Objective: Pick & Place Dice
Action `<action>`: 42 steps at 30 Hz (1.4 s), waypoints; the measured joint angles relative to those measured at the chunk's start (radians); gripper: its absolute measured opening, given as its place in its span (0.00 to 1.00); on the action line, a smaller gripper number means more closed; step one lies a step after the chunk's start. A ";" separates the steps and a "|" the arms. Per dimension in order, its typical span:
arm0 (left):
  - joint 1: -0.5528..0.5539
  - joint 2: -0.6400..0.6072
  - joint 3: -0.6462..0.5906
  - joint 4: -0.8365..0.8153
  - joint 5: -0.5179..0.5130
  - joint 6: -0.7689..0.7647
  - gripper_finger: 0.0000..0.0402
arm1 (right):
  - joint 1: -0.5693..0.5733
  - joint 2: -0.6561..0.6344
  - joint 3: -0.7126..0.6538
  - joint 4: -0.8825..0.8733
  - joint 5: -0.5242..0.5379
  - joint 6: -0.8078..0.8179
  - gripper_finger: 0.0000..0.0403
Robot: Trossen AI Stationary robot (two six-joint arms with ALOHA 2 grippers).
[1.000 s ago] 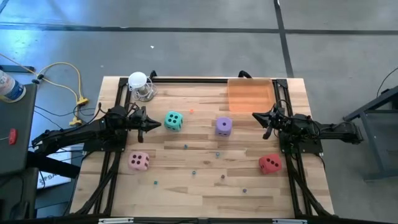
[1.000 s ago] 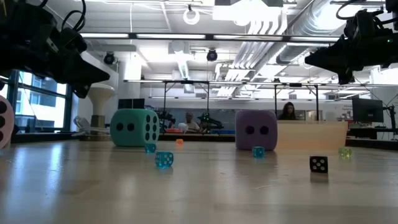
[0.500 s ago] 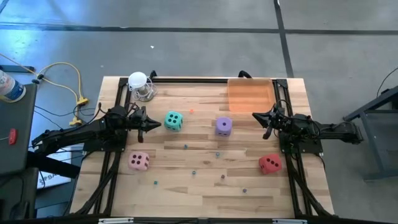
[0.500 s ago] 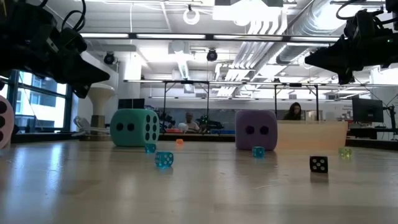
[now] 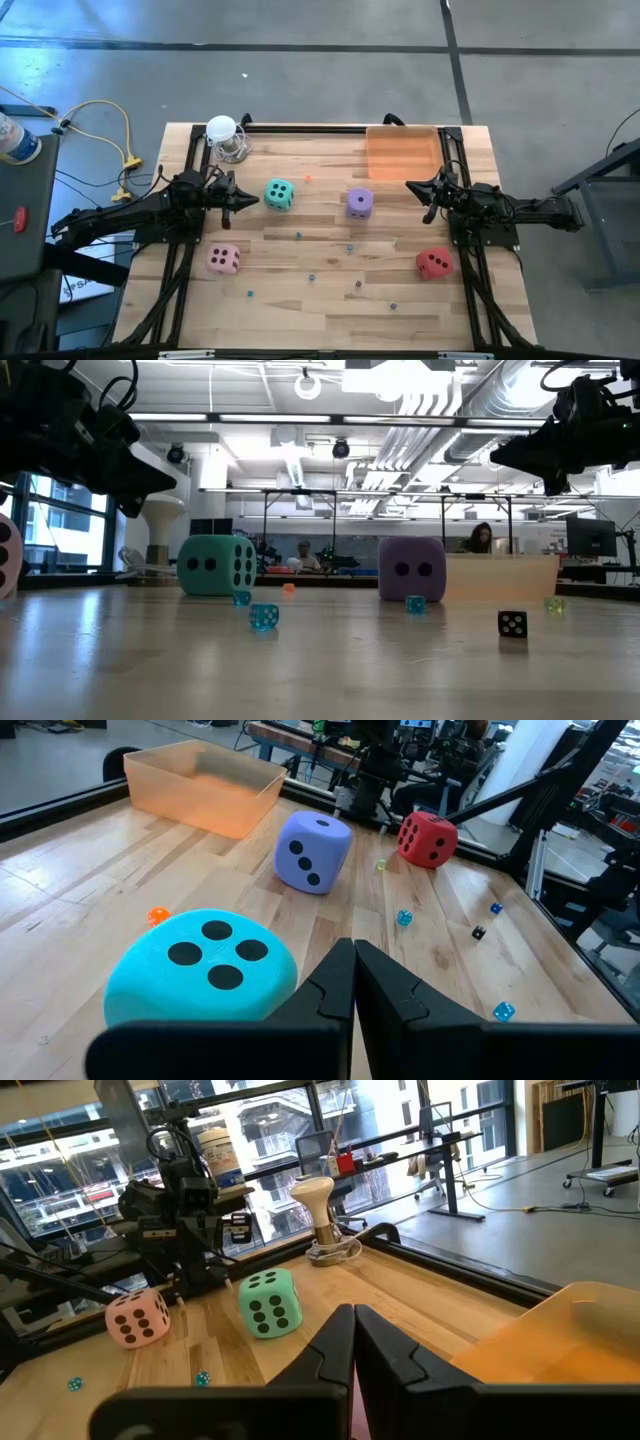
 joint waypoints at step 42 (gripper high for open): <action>0.000 0.000 0.000 0.004 0.000 0.000 0.01 | 0.157 0.455 0.491 -0.059 -0.014 -0.137 0.01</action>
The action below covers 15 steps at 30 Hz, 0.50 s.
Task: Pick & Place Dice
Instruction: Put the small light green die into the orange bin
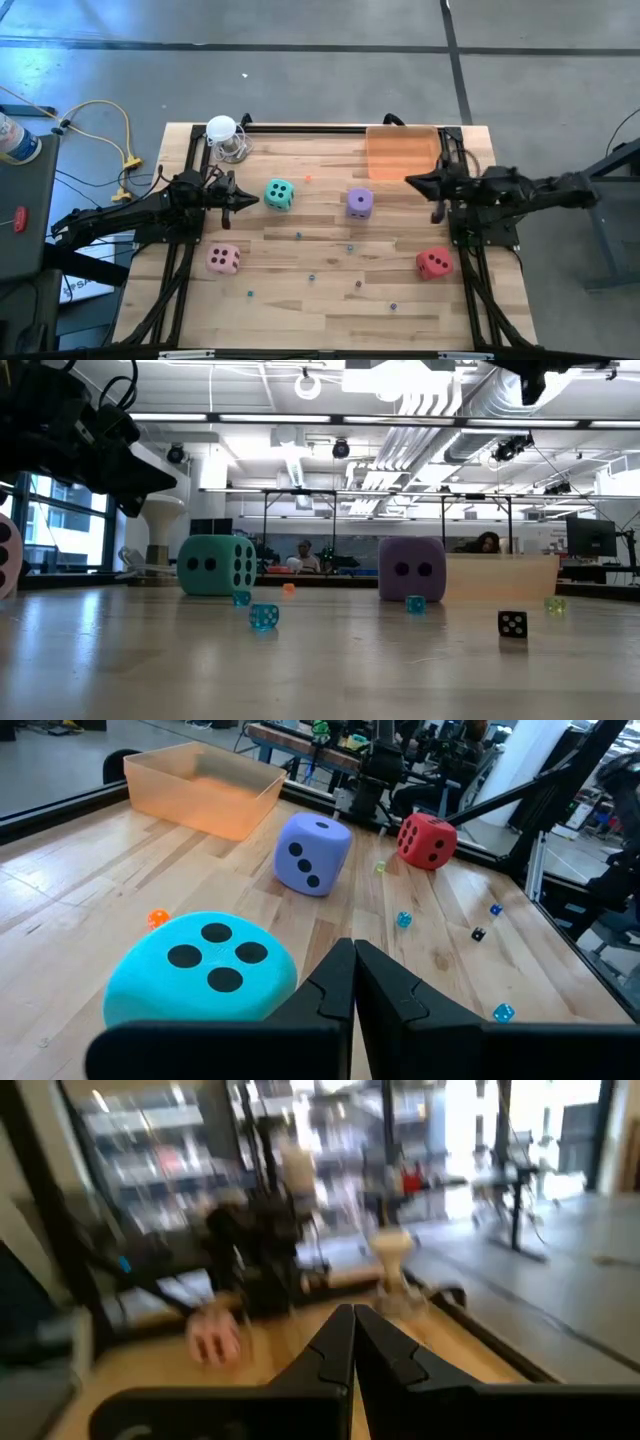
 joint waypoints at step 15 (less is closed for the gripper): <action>-0.001 0.000 0.000 0.138 0.000 0.001 0.01 | 0.166 0.403 0.239 -0.003 0.029 -0.043 0.01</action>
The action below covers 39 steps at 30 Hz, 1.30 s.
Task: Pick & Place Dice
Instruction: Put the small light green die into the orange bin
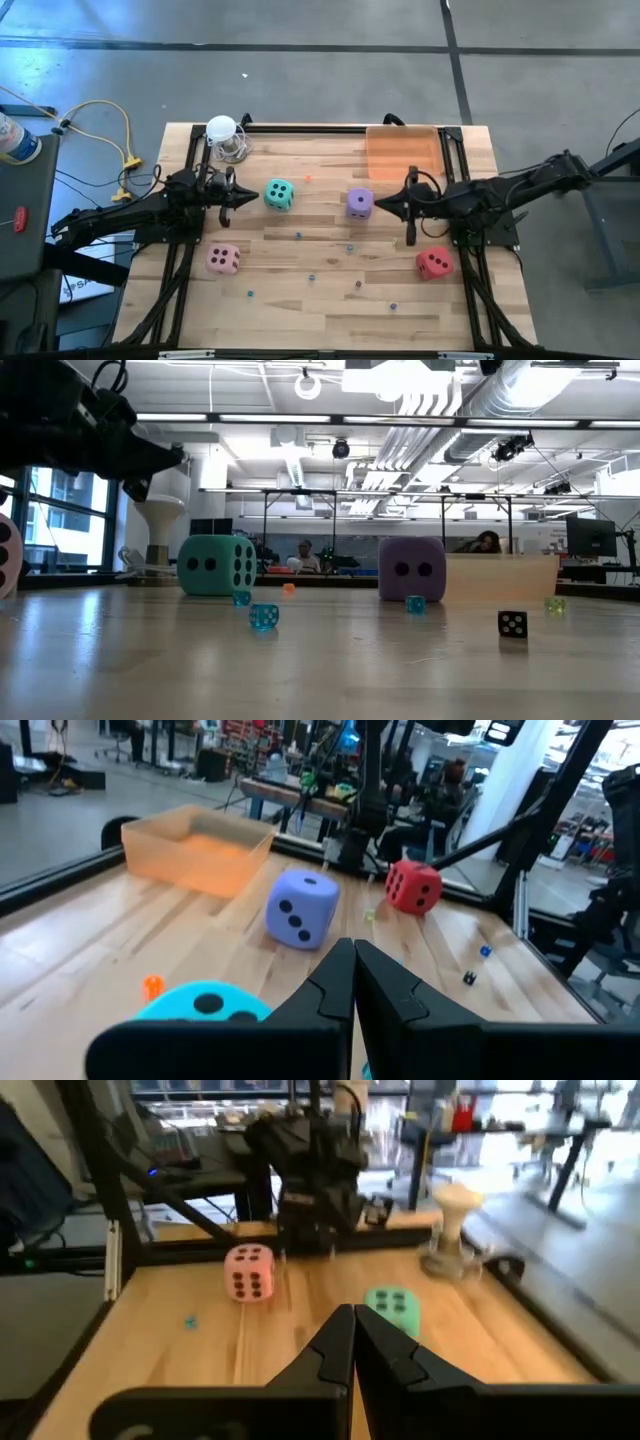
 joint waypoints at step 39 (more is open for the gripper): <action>-0.148 0.000 0.000 0.025 -0.005 -0.009 0.01 | 0.057 0.570 0.178 -0.987 -0.174 1.150 0.50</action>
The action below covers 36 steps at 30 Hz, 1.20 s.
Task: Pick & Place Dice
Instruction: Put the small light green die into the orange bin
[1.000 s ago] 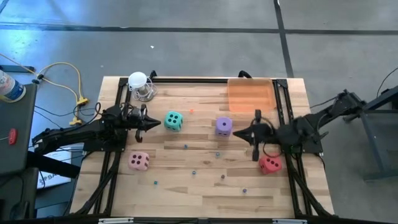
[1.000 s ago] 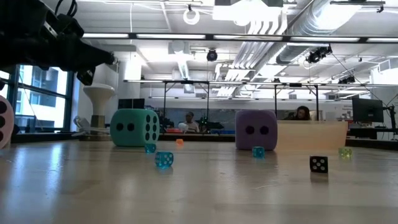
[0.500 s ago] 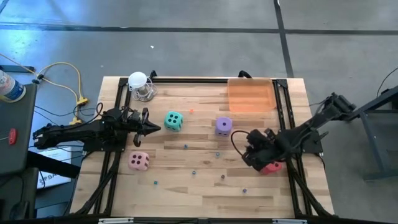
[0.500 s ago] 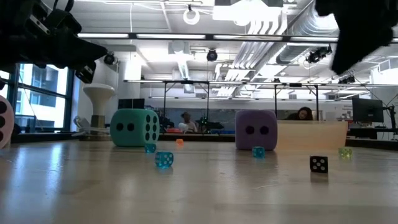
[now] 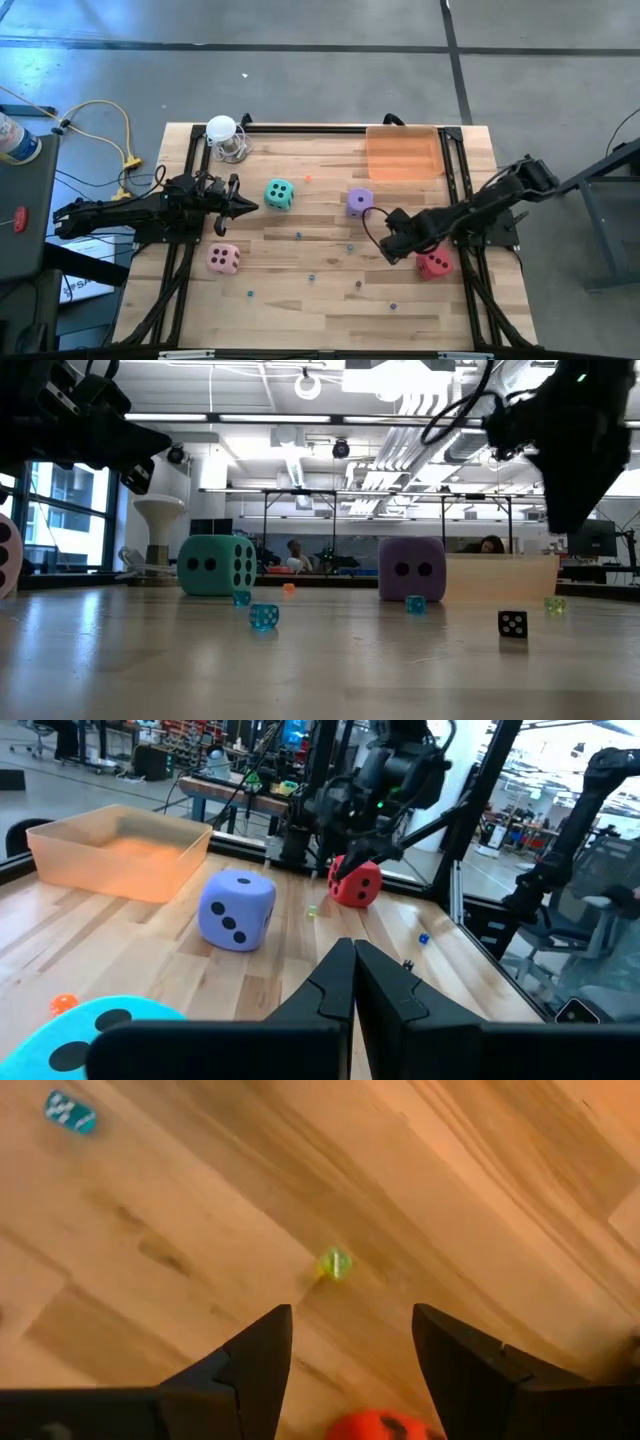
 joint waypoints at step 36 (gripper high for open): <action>0.000 0.000 0.000 0.000 0.002 -0.001 0.01 | -0.089 0.048 -0.219 0.366 -0.048 -0.006 0.49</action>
